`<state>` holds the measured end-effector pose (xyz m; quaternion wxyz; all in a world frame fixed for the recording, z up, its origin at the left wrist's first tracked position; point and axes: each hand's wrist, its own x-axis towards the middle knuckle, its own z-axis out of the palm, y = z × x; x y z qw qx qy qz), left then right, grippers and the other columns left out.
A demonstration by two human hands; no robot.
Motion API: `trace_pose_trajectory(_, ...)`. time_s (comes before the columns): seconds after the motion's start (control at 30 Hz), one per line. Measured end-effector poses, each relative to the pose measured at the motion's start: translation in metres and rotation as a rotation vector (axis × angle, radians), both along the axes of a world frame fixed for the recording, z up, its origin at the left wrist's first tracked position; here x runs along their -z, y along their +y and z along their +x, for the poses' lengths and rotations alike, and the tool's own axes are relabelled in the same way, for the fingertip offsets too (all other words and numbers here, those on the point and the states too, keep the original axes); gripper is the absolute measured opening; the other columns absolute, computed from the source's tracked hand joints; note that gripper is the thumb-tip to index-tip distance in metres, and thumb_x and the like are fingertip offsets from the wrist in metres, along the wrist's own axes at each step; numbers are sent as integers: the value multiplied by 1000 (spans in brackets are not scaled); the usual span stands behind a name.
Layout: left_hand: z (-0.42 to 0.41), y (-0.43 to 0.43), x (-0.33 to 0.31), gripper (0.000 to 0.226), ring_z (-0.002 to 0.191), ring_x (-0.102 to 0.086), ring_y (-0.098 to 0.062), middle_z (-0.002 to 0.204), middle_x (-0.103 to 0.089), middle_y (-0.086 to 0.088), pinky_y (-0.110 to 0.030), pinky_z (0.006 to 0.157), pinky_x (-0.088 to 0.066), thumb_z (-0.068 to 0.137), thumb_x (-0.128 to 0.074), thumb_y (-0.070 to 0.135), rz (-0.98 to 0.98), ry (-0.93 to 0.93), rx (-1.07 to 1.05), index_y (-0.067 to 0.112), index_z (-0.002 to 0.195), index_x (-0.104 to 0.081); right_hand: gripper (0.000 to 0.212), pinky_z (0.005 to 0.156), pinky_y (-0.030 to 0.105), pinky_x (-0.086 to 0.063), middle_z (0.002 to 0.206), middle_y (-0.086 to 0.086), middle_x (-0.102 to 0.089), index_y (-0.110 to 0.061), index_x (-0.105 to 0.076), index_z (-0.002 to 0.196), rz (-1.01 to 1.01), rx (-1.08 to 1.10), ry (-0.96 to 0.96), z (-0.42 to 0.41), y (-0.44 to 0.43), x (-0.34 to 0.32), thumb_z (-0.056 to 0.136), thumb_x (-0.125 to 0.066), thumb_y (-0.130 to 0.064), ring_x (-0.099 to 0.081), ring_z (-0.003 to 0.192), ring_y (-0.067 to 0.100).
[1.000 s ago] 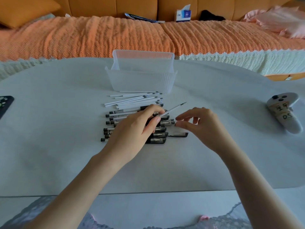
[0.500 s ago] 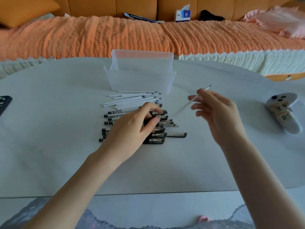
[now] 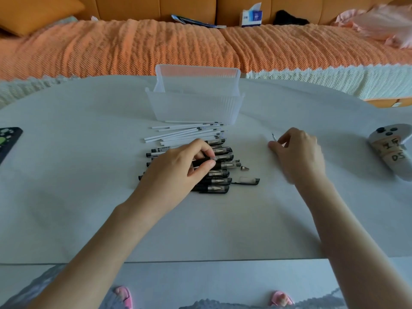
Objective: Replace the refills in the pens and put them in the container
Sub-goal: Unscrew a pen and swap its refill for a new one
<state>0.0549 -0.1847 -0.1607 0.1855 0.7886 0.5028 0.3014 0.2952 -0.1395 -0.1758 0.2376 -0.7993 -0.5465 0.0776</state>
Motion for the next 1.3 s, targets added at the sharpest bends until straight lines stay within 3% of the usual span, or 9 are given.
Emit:
trace_pose_trajectory(0.1, -4, 0, -1, 6, 69, -57, -11, 80, -58, 19, -31, 66, -48, 88, -59, 34, 8, 4, -13, 30, 93, -57, 23, 68, 30, -34, 104, 7, -60, -13, -63, 101, 68, -36, -95, -4, -3, -6, 88, -60, -31, -55, 96, 32)
trace_pose_trajectory(0.2, -8, 2, -2, 5, 73, -56, -6, 79, -59, 19, -26, 66, -46, 88, -59, 34, 9, 1, -24, 31, 92, -57, 10, 67, 28, -35, 93, 0, -64, -17, -68, 94, 228, -233, -8, -18, 2, -16, 87, -61, -19, -55, 88, 21)
trace_pose_trajectory(0.37, -9, 3, -3, 7, 71, -55, -9, 80, -60, 17, -24, 64, -44, 88, -59, 34, 25, 11, -29, 29, 94, -58, 14, 70, 27, -43, 90, -7, -63, -21, -71, 94, 128, -548, 26, -55, 36, -23, 88, -61, -14, -51, 81, 8)
trace_pose_trajectory(0.47, -10, 3, -3, 6, 71, -54, -9, 80, -59, 18, -23, 64, -43, 89, -58, 34, 14, 17, -32, 30, 94, -58, 12, 60, 22, -36, 91, -8, -62, -22, -71, 91, 41, -592, -48, -65, 52, -17, 87, -62, -14, -48, 79, 6)
trace_pose_trajectory(0.6, -11, 3, -4, 6, 71, -54, -7, 81, -59, 16, -23, 65, -43, 89, -57, 35, 5, 27, -34, 31, 94, -58, 9, 67, 21, -34, 90, -6, -61, -17, -71, 92, -11, -644, -57, -66, 54, -12, 86, -64, -16, -47, 78, 6)
trace_pose_trajectory(0.77, -10, 3, -5, 7, 71, -55, -6, 83, -60, 15, -24, 66, -43, 89, -57, 35, -5, 39, -40, 31, 94, -59, 7, 57, 10, -32, 86, -5, -58, -14, -70, 90, -29, -650, -18, -65, 55, -11, 84, -67, -16, -49, 71, 5)
trace_pose_trajectory(0.93, -13, 4, -5, 7, 70, -56, -9, 82, -60, 16, -27, 67, -46, 88, -58, 34, 18, 11, -57, 30, 93, -60, 4, 62, 23, -37, 81, -10, -59, -20, -71, 85, 47, -565, 22, -62, 51, -10, 83, -67, -19, -51, 73, 8)
trace_pose_trajectory(1.1, -18, 8, -4, 5, 67, -60, -13, 83, -63, 13, -39, 68, -50, 88, -60, 34, -18, -140, -61, 31, 91, -59, 3, 60, 11, -43, 79, -3, -69, -17, -71, 83, 216, -518, 517, -49, 24, -28, 82, -69, -14, -59, 70, 7)
trace_pose_trajectory(1.3, -21, 8, -8, 3, 69, -62, -17, 83, -67, 9, -37, 70, -50, 88, -60, 28, -46, -278, -100, 29, 90, -58, 8, 67, 23, -53, 85, 11, -72, -7, -63, 84, 254, -395, 1221, -35, -17, -38, 89, -57, -5, -70, 86, 24)
